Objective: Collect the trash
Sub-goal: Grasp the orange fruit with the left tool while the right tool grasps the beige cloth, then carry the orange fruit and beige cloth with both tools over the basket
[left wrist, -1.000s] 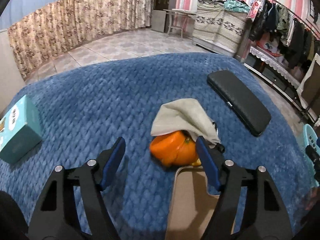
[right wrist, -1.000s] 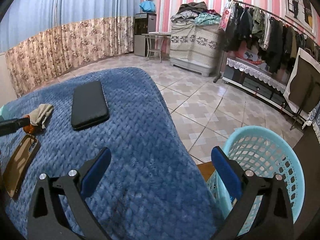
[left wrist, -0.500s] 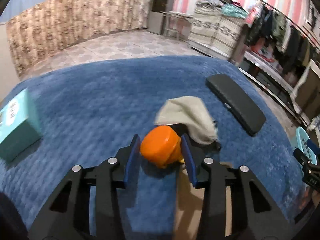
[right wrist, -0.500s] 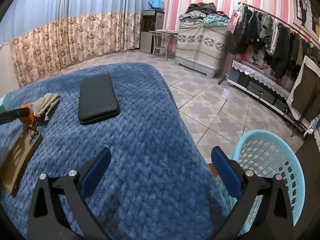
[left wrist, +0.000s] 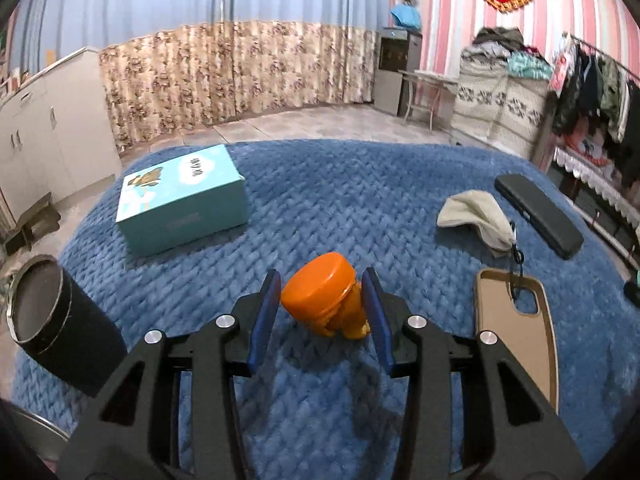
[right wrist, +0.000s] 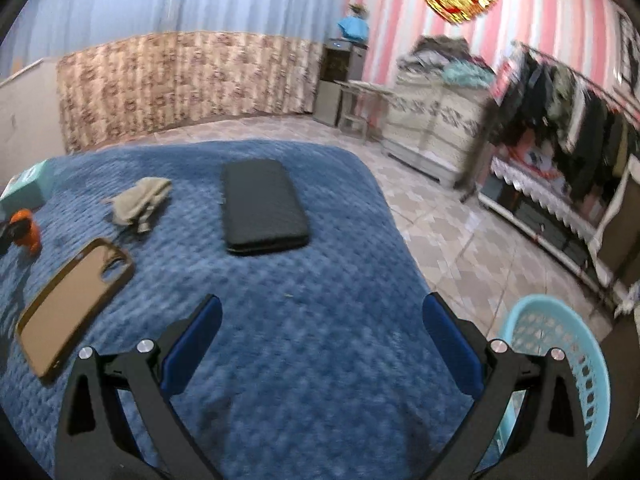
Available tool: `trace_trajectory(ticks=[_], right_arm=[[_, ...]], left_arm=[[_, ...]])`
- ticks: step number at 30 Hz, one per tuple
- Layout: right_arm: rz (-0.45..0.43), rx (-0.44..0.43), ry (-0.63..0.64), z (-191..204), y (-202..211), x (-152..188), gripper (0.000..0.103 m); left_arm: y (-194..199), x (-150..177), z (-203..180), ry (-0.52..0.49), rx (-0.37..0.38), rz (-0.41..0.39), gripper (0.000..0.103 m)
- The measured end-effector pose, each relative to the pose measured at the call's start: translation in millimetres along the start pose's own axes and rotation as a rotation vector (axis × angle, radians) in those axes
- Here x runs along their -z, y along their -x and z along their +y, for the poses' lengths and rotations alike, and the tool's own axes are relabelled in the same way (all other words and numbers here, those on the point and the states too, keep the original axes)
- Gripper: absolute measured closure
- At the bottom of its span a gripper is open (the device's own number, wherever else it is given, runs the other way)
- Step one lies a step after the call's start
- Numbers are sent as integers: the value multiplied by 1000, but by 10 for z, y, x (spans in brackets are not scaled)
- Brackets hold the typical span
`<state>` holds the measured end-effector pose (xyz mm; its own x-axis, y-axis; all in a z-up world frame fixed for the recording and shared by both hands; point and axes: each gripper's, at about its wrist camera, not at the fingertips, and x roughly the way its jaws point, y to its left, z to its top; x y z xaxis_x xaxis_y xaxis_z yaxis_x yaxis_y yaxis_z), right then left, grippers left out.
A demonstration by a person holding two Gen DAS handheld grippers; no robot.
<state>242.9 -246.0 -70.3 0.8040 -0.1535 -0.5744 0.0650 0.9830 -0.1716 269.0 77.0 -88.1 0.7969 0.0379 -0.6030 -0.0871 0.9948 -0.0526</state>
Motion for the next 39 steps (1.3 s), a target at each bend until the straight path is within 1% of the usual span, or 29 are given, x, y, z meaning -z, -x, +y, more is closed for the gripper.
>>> trace_trajectory(ticks=[2,3,5,7,9,12,14,18,20,25,27,29,31,32,33,34,35,36,37,39], right_arm=[[-18,-20,54,143,68,-3,5],[-29,-31,87,235,109,3,5],[-40,-44,133,354,148,-8,5],[-36,-43,180,484,145,-15,5],[-19,-58,192,548,126,-33,5],[-1,-108,162,589,95,-81,5],[17,-151,119,585,30,-142,5],[31,-228,43,639,-169,-300,5],[35,-258,42,749,-257,-374,5],[41,-312,56,1040,-537,-636,6],[59,-316,72,1166,-670,-704,7],[87,-333,86,1250,-782,-716,16],[132,-358,99,1332,-913,-684,42],[157,-373,104,1360,-978,-670,49],[169,-392,105,1374,-1013,-644,60],[168,-407,104,1380,-1025,-624,66],[158,-417,100,1377,-1016,-615,69],[144,-425,95,1369,-994,-617,75],[127,-428,86,1342,-958,-625,79],[101,-423,70,1273,-883,-627,80]], left_arm=[[-10,-10,72,35,1,-9,62],[-30,-12,112,53,19,1,62],[-54,-19,158,79,25,6,62],[-55,-7,202,96,28,4,62],[-54,-5,231,98,30,15,62],[-32,20,259,88,29,26,62],[-6,46,306,87,24,28,62],[-22,87,419,114,33,49,62],[-52,110,438,124,46,64,63],[-69,130,363,90,54,70,63],[-80,136,369,95,65,74,63],[-79,149,372,96,69,76,61],[-77,156,358,91,67,76,55],[-78,153,359,87,67,74,51],[-72,152,346,79,69,71,45],[-68,153,329,69,74,69,40],[-70,152,303,58,75,70,35],[-79,151,272,44,75,74,35],[-92,151,243,30,78,80,35],[-112,157,205,7,78,91,35]])
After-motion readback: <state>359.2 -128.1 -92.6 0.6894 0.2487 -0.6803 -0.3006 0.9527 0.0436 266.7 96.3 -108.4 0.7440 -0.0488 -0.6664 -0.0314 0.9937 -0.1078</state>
